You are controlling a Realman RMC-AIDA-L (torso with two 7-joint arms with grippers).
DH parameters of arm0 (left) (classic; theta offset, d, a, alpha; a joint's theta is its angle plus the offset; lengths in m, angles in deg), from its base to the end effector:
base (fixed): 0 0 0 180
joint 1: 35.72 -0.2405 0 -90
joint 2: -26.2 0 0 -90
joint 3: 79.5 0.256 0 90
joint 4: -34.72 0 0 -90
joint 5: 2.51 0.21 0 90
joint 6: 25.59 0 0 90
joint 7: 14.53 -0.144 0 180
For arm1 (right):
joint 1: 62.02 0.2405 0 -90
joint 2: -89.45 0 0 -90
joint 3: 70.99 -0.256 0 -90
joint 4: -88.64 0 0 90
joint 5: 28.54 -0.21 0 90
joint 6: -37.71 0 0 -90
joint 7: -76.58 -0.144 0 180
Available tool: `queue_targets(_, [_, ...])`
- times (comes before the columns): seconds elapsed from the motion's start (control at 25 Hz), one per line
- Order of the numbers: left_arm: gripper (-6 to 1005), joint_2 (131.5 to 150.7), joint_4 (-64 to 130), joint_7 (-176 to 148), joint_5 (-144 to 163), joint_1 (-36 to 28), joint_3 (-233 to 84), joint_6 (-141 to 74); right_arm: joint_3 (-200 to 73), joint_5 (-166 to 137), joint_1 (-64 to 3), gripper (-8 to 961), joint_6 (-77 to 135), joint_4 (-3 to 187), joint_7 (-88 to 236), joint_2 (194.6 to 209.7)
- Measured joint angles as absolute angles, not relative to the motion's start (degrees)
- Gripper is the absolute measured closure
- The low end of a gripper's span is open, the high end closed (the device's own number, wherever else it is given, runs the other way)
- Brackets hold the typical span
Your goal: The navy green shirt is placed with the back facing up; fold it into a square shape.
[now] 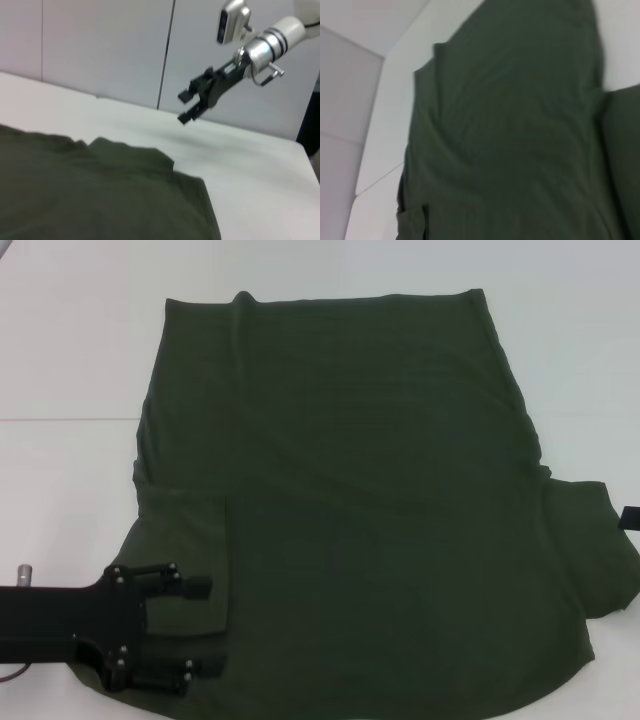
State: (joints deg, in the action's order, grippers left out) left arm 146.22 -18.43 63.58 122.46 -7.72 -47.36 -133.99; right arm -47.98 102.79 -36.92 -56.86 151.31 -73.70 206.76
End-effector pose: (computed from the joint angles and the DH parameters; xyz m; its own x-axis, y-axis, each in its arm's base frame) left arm -0.2588 0.2960 0.0422 0.8809 0.2273 0.4151 0.2877 -0.9537 -0.0883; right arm 0.3163 0.3151 0.1138 -0.0757 -0.8177 -0.5706 -0.9957 0.0313 0.0873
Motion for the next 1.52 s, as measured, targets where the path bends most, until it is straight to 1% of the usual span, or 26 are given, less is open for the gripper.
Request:
queue_targets(0.12, [96, 146.12, -18.4, 63.7, 121.3, -7.7, -48.4, -135.0, -47.5, 107.3, -36.2, 81, -55.7, 151.6, -77.6, 206.13])
queue_targets(0.28, [96, 145.82, -18.2, 64.4, 120.8, -7.5, -49.3, -135.2, -47.7, 111.4, -35.2, 84, -54.6, 151.5, -80.2, 205.78])
queue_targets(0.44, [96, 145.71, -18.0, 65.4, 120.8, -7.3, -49.3, -135.1, -47.8, 115.3, -34.2, 86, -52.8, 149.4, -82.7, 204.54])
queue_targets(0.64, [96, 145.86, -16.8, 66.1, 120.8, -6.5, -48.8, -134.5, -47.4, 119.0, -33.7, 90, -50.4, 148.4, -82.8, 203.84])
queue_targets(0.88, [96, 145.82, -16.1, 65.8, 121.0, -5.9, -48.7, -132.6, -48.0, 120.6, -33.6, 94, -48.9, 147.1, -82.4, 202.35])
queue_targets(1.04, [97, 145.66, -14.5, 65.6, 121.8, -5.2, -47.8, -130.4, -48.1, 119.8, -33.8, 96, -46.5, 145.1, -81.5, 202.27])
queue_targets(1.24, [97, 145.63, -13.3, 64.8, 122.0, -4.8, -46.7, -128.7, -47.6, 119.1, -32.9, 100, -43.5, 140.1, -80.5, 201.72])
queue_targets(1.52, [97, 145.66, -12.4, 64.7, 121.9, -4.5, -46.5, -128.4, -47.3, 119.0, -31.5, 104, -42.2, 139.3, -80.4, 201.55])
